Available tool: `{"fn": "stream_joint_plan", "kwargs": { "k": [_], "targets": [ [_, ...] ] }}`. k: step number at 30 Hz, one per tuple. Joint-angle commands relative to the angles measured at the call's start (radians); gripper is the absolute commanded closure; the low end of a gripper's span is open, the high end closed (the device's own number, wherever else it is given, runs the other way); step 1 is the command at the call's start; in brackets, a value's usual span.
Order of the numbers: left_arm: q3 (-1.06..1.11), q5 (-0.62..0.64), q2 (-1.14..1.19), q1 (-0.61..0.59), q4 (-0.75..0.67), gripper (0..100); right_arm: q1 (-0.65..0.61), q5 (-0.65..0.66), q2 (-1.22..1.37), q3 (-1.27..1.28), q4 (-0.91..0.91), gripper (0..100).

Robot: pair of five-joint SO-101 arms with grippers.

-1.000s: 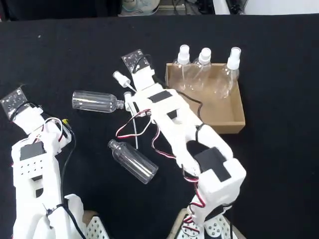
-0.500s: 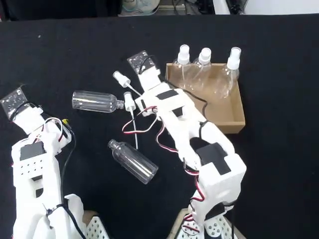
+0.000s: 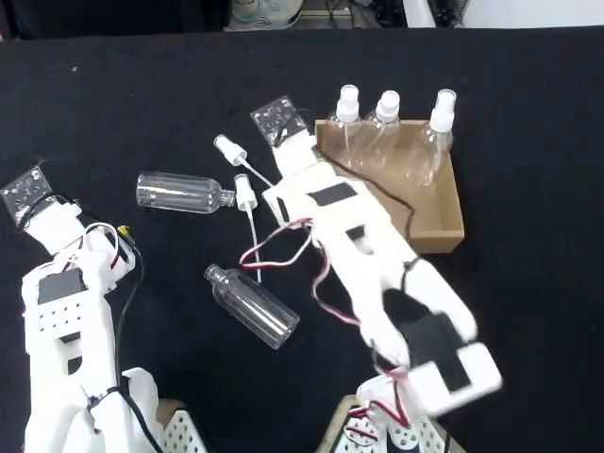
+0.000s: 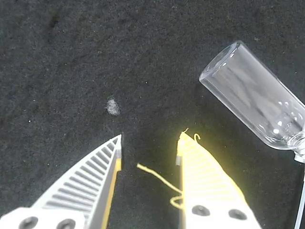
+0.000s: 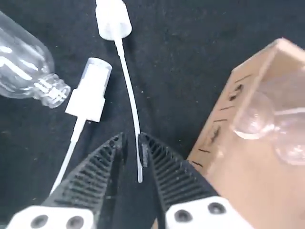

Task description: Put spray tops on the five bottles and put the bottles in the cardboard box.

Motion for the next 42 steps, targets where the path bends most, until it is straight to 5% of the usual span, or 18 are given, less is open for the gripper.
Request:
{"fn": "stream_joint_plan", "kwargs": {
  "k": [1, 10, 17, 22, 42],
  "targets": [
    [-0.039, 0.008, -0.020, -0.004, -0.012, 81, 0.006, 0.006, -0.122, 0.018, -0.018, 98.5],
    [-0.039, 0.008, -0.020, -0.008, -0.011, 81, -0.057, -0.008, 0.081, -0.102, -0.029, 78.3],
    [-0.039, 0.008, -0.020, -0.010, -0.009, 81, -0.009, -0.008, 0.257, -0.183, -0.094, 78.7],
    [-0.039, 0.008, -0.020, -0.010, -0.009, 81, -0.002, -0.011, 0.249, -0.183, -0.092, 99.2],
    [-0.039, 0.008, -0.020, -0.010, -0.009, 81, -0.012, -0.077, 0.022, -0.005, -0.163, 95.8]
  ]
}}
